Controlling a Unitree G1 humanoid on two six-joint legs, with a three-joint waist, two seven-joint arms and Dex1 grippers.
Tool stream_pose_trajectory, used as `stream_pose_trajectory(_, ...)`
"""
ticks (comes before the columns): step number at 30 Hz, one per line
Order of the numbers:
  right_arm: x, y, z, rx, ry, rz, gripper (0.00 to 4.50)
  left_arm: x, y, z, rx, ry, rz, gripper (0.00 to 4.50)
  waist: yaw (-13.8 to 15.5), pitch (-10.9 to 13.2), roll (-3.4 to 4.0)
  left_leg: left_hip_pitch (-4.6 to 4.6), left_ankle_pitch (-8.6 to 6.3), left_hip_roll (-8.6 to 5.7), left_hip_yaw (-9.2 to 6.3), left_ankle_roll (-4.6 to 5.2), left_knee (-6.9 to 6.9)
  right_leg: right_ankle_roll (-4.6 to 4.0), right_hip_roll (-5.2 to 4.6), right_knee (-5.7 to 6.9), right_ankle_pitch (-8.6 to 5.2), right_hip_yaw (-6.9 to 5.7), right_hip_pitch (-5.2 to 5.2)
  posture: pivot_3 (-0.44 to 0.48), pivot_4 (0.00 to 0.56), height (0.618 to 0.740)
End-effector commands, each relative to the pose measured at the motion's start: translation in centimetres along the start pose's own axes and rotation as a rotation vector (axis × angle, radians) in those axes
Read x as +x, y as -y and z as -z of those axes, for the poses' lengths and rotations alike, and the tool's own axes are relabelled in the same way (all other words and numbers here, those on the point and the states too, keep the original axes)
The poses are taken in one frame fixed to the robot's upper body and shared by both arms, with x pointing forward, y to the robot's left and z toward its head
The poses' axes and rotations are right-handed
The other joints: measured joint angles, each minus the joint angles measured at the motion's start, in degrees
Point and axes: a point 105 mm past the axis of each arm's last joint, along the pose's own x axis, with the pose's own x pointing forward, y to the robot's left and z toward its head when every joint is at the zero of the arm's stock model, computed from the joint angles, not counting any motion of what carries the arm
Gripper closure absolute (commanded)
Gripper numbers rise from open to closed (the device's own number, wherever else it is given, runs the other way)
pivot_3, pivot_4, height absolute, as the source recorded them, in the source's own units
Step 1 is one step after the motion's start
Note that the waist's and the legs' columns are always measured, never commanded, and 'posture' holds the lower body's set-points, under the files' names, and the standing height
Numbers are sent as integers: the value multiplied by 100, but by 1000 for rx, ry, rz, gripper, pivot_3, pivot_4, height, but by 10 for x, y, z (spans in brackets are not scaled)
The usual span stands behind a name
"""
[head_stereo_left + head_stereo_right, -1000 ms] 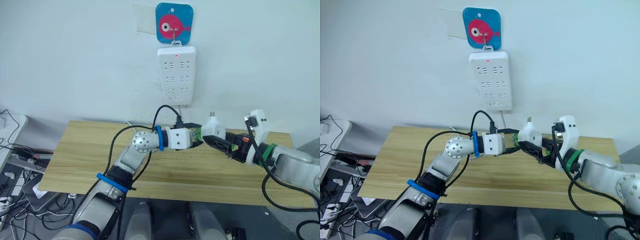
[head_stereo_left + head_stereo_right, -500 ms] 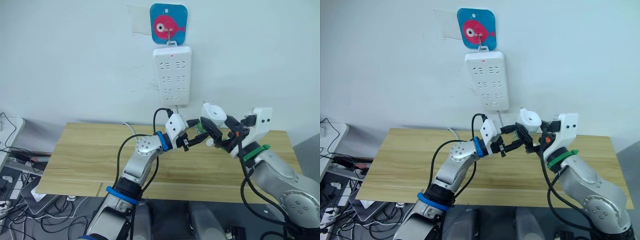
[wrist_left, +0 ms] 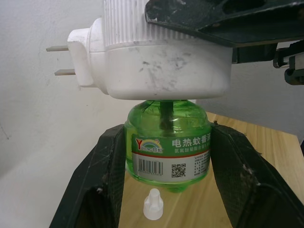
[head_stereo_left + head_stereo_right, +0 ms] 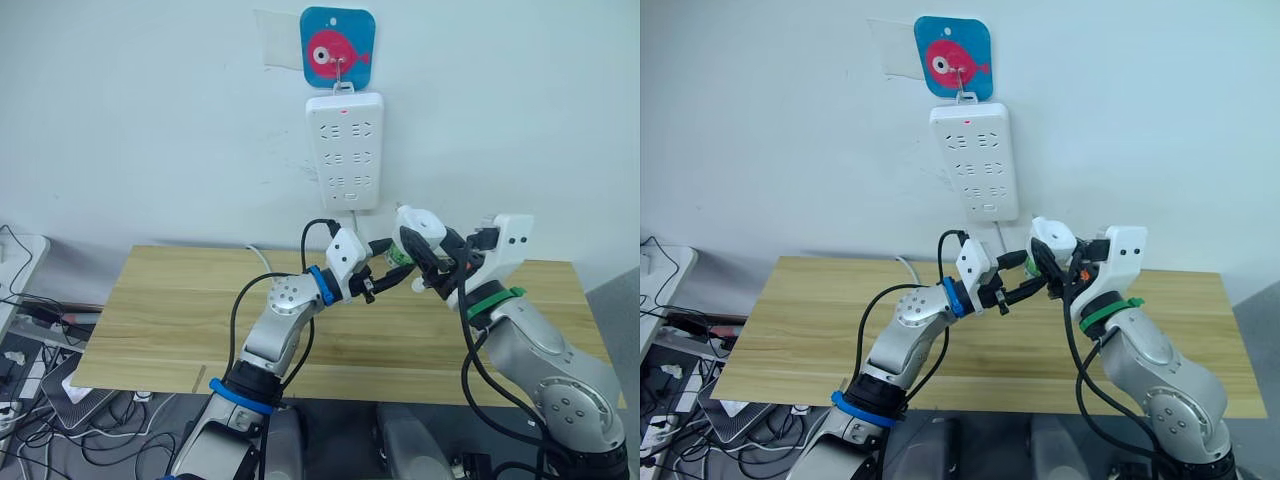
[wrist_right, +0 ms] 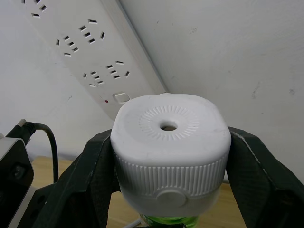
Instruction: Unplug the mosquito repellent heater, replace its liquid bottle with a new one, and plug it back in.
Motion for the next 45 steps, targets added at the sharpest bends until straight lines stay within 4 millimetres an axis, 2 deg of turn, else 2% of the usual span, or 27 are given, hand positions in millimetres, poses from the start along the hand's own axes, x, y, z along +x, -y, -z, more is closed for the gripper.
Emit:
stream_pose_trajectory(1,-2,-6,-6,-8,27,-38,1575,0,3,-22,17,84,33,1544,0,0,0,0,0,0,0,0,0,0,0,0,0,0,0,-69,214,740)
stream_pose_trajectory(5,-4,0,-10,-41,42,-25,1575,-14,-11,-23,36,76,35,339,-1,0,0,1,0,0,0,0,0,0,0,0,0,0,0,-62,213,740)
stream_pose_trajectory(7,-4,2,-9,-99,26,-38,1575,-23,-19,-28,11,95,40,0,-1,0,0,2,0,1,0,0,-1,0,1,1,0,0,0,-62,213,740)
stream_pose_trajectory(11,-5,4,-5,-136,21,-41,1575,-44,-32,-38,1,112,46,0,10,0,0,2,0,1,-2,0,-3,0,1,0,0,-4,0,-39,210,740)
stream_pose_trajectory(16,-9,7,-8,-152,44,-27,1575,-79,-58,-52,6,79,-49,0,13,-1,1,2,0,3,-3,0,-3,0,0,1,0,-3,-1,-25,203,740)
stream_pose_trajectory(20,-9,4,-12,-149,67,-38,1575,-89,-73,-63,34,57,-92,0,51,-1,1,2,0,2,-5,0,-3,0,-2,1,0,-6,0,-16,196,740)
stream_pose_trajectory(26,-4,-2,-12,-134,67,-70,1575,-80,-105,-75,88,60,-136,0,148,-4,-3,1,1,-2,-6,-2,-1,-1,-3,0,0,-11,0,-12,188,740)
stream_pose_trajectory(34,-1,-4,-17,-132,83,-73,1575,-60,-130,-74,98,44,-89,0,131,-5,-2,-6,1,-1,-7,-2,-2,-1,-2,0,0,-14,-6,-30,175,740)
stream_pose_trajectory(41,-1,-7,-19,-121,93,-70,1575,-47,-127,-79,52,39,95,0,204,-21,-12,-15,6,-7,-19,-7,4,-1,-5,3,1,-33,-4,-47,167,740)
stream_pose_trajectory(45,-1,-9,-21,-117,101,-71,1575,-37,-123,-81,49,37,161,0,196,-24,-12,-48,9,-6,-23,-12,6,-2,-5,3,1,-37,-37,-55,163,740)
